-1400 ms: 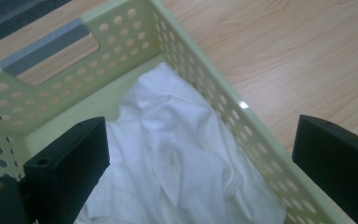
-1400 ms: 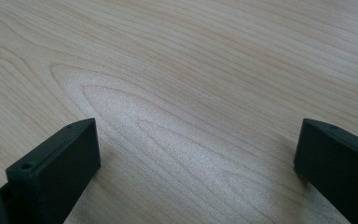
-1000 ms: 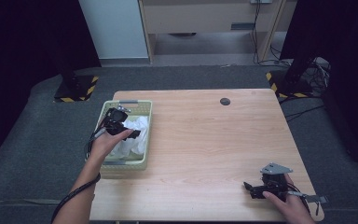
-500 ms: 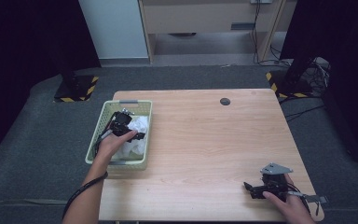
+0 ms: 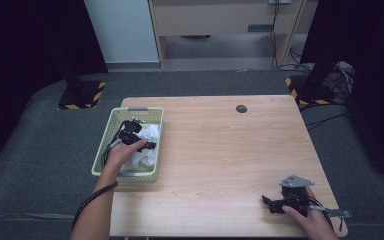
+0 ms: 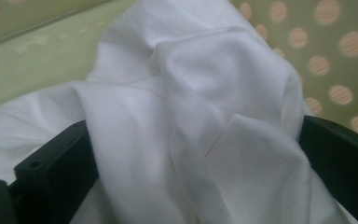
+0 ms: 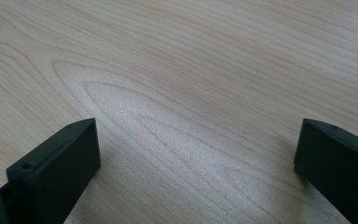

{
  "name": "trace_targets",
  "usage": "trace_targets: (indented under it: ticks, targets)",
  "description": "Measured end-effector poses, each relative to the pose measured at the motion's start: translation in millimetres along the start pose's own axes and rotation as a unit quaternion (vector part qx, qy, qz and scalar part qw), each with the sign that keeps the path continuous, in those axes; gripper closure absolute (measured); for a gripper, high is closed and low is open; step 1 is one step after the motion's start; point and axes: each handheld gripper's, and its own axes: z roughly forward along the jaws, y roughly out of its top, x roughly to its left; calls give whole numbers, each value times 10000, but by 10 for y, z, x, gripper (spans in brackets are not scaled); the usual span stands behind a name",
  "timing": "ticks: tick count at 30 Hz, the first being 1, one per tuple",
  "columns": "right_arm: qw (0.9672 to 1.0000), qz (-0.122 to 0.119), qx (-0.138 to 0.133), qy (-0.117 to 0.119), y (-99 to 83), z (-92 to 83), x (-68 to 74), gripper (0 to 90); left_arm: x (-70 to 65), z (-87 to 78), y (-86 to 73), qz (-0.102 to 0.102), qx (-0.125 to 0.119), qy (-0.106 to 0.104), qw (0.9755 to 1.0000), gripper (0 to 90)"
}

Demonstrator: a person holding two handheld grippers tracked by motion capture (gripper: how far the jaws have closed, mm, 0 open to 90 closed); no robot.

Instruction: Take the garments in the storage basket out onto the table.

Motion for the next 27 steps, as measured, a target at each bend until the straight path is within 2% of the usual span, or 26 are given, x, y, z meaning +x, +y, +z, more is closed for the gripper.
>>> trace_targets:
  ticks: [2, 6, 9, 11, 12, 15, 18, 27]
  targets:
    - [10000, 0, 1, 0, 0, 0, 0, 5, -4, 9, -1, -1, 17, -3, 10000, 1]
    - [10000, 0, 1, 0, 0, 0, 0, 5, 0, 28, 10, 204, 152, 35, 9997, 11]
    - [10000, -10, -3, -4, 0, 1, -1, 5, 7, 55, 6, 243, 234, -6, 9994, 3]
    - [10000, -6, -3, -2, 0, 0, 0, 5, 9, 90, -3, 343, 357, -24, 9988, 0]
    - [10000, -6, -3, -2, 0, 0, 0, 5, 7, 118, -3, 460, 476, -34, 9978, 0]
    - [10000, -7, -3, -3, 0, 0, -1, 5, 6, 137, 2, 541, 549, -31, 9970, 0]
    - [10000, -6, -2, -2, 0, 0, -1, 5, 6, 157, 24, 589, 665, 6, 9960, 0]
    - [10000, -14, -5, -1, -4, -3, 1, 5, -20, 181, 34, 606, 786, 134, 9950, 0]
